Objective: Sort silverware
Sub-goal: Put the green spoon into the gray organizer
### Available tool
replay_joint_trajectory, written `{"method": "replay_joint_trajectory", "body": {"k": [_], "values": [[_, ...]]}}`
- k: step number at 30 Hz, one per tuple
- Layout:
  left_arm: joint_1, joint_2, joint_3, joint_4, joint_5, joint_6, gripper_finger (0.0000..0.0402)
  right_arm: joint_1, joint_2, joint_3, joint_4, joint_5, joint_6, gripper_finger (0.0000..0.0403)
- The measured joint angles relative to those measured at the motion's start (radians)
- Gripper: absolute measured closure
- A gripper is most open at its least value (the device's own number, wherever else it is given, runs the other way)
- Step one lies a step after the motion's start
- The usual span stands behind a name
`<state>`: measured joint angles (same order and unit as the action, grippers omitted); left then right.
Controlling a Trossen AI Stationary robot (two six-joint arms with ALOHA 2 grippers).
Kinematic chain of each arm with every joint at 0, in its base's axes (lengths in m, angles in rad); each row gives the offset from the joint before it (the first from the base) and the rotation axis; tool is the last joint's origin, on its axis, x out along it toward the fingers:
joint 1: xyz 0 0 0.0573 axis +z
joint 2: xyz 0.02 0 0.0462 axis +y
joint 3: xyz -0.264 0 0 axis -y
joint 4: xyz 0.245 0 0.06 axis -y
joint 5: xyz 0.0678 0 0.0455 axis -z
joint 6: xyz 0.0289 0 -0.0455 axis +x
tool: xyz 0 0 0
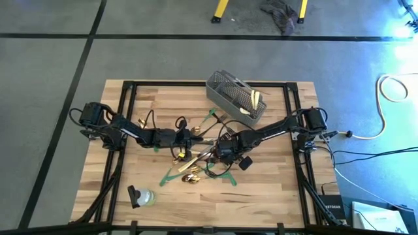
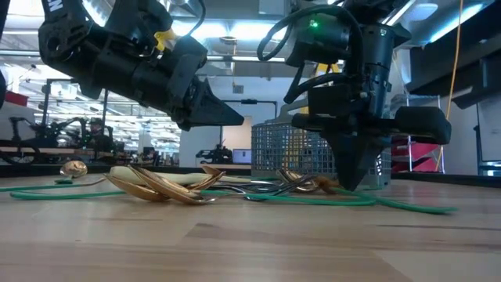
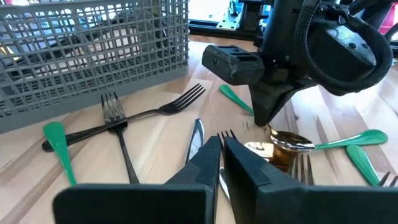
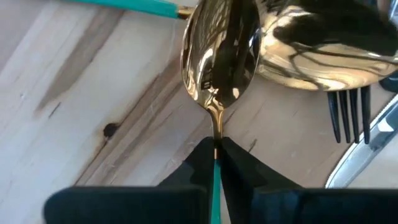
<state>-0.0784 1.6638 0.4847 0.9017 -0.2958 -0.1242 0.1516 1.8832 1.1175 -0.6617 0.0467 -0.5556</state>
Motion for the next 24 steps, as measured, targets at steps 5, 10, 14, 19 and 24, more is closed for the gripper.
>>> {"method": "replay_joint_trajectory", "body": {"k": [5, 10, 14, 19, 24], "values": [[0.0, 0.0, 0.0, -0.003, 0.0, -0.002, 0.0396, 0.0, 0.003, 0.034, -0.071, 0.006, 0.027, 0.0398], [0.0, 0.0, 0.0, -0.003, 0.0, -0.003, 0.0396, 0.016, 0.004, 0.18, -0.298, 0.005, 0.087, 0.0401], [0.0, 0.0, 0.0, -0.003, 0.0, -0.007, 0.0396, 0.046, 0.004, 0.316, -0.417, 0.007, 0.084, 0.0401], [0.0, 0.0, 0.0, -0.003, 0.0, -0.017, 0.0396, 0.067, 0.003, 0.511, -0.56, 0.093, -0.008, 0.0402], [0.0, 0.0, 0.0, -0.031, 0.0, -0.026, 0.0396, 0.047, 0.003, 0.703, -0.695, 0.284, -0.119, 0.0402]]}}
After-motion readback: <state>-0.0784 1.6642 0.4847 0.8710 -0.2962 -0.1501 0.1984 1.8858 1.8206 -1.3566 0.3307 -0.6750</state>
